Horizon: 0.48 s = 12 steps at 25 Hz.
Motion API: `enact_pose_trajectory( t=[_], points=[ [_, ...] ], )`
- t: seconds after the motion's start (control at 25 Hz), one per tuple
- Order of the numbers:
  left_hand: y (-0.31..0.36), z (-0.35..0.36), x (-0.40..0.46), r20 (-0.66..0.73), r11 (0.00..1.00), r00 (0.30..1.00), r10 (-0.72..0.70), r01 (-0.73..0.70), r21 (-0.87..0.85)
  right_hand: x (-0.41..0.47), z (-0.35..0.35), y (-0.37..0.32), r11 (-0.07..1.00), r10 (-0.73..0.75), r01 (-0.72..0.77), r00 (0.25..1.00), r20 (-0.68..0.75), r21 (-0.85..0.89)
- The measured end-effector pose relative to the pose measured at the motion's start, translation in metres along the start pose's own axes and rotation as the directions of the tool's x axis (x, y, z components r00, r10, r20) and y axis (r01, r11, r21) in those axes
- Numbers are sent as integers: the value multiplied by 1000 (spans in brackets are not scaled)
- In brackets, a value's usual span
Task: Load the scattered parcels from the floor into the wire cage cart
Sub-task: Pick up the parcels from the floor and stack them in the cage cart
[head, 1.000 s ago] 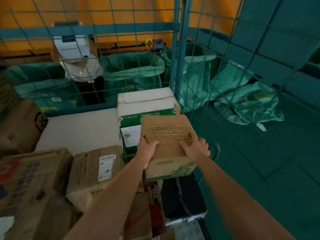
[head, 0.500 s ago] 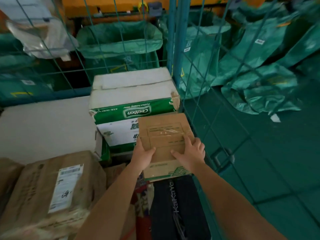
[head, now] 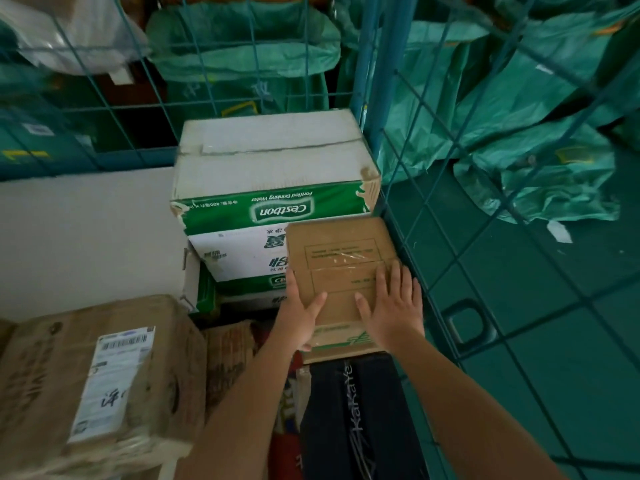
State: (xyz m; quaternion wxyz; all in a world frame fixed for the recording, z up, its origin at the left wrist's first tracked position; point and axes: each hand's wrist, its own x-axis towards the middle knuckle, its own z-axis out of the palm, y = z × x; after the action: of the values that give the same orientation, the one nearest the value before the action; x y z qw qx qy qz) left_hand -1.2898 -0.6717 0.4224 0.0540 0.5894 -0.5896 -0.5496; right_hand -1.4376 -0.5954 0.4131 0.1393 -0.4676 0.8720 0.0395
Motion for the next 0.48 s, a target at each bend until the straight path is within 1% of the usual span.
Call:
enact_pose_trajectory(
  t=[0.08, 0.12, 0.2, 0.28, 0.36, 0.48],
  points=[
    [5, -3, 0, 3, 995, 1000, 0, -1, 95, 4, -12, -1, 1000, 9, -8, 998, 66, -21],
    [9, -7, -3, 6, 994, 1000, 0, -1, 110, 5, -20, -4, 1000, 17, -17, 996, 88, -9],
    [14, -16, -10, -11, 990, 999, 52, -50, 129, 2, -36, -8, 996, 33, -39, 997, 76, 83],
    [19, -29, -25, -52, 972, 991, 121, -107, 209, -11, -47, -11, 973, 63, -71, 997, 41, 219],
    [23, -43, -44, -58, 947, 985, 165, -141, 290, -31, -56, -13, 938, 108, -120, 993, 56, 325],
    [27, -67, -84, -36, 918, 975, 219, -193, 347, -72, -77, -22, 895, 145, -167, 986, 84, 413]
  ],
)
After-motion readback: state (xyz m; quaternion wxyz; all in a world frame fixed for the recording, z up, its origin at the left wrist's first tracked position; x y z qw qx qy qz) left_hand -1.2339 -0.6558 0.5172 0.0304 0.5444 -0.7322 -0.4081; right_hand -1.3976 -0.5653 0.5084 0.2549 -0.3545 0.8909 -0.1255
